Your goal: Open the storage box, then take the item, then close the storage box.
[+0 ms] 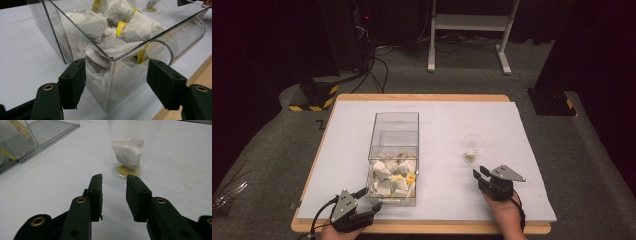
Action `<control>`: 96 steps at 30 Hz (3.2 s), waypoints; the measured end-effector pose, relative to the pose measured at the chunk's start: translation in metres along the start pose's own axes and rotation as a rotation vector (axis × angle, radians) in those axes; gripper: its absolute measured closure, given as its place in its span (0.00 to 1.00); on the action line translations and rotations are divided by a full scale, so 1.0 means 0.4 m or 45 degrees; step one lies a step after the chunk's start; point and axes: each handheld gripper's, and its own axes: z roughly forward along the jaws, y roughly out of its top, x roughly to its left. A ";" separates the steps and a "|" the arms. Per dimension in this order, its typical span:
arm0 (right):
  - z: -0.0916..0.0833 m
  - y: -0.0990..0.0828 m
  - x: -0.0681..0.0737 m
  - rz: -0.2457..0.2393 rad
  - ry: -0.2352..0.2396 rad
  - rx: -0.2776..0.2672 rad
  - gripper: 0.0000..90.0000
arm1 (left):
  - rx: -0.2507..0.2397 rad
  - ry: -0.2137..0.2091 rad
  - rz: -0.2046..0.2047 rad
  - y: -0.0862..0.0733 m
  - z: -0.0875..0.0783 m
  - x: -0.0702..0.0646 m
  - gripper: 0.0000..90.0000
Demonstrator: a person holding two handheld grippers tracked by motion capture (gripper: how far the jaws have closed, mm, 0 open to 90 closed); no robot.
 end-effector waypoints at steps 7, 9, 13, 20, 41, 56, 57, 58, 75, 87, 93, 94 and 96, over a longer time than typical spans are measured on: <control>-0.002 -0.003 -0.001 -0.008 0.001 -0.002 0.74 | -0.016 0.028 -0.010 0.002 0.007 0.002 0.42; 0.001 -0.004 0.001 -0.014 0.005 0.006 0.73 | -0.018 0.037 -0.010 0.003 0.008 0.002 0.42; 0.006 -0.005 0.003 -0.018 0.011 0.014 0.72 | -0.026 0.046 -0.016 0.004 0.011 0.005 0.42; 0.010 -0.007 0.005 -0.017 0.004 0.031 0.70 | -0.041 0.027 -0.058 0.010 0.018 0.020 0.42; 0.013 -0.012 0.003 -0.024 -0.002 0.045 0.68 | -0.052 0.037 -0.078 0.023 0.043 0.036 0.43; 0.017 -0.012 0.004 -0.024 0.001 0.048 0.68 | -0.044 0.055 -0.103 0.026 0.061 0.036 0.33; 0.017 -0.012 0.003 -0.028 0.002 0.047 0.68 | -0.042 0.058 -0.099 0.027 0.062 0.036 0.33; 0.017 -0.012 0.004 -0.027 0.002 0.049 0.68 | -0.041 0.058 -0.097 0.027 0.063 0.036 0.32; 0.013 -0.016 0.009 -0.037 0.009 0.049 0.68 | -0.020 0.120 -0.134 0.030 0.077 0.036 0.22; 0.016 -0.011 0.009 -0.035 0.025 0.040 0.68 | 0.011 0.105 -0.107 0.042 0.097 0.036 0.17; 0.018 -0.005 0.006 -0.005 0.044 0.019 0.68 | 0.019 0.110 -0.132 0.047 0.114 0.043 0.16; 0.020 -0.005 0.005 -0.007 0.048 0.021 0.68 | 0.016 0.111 -0.142 0.047 0.117 0.046 0.16; 0.024 -0.006 0.006 -0.016 0.054 0.031 0.68 | 0.024 0.115 -0.155 0.046 0.122 0.051 0.16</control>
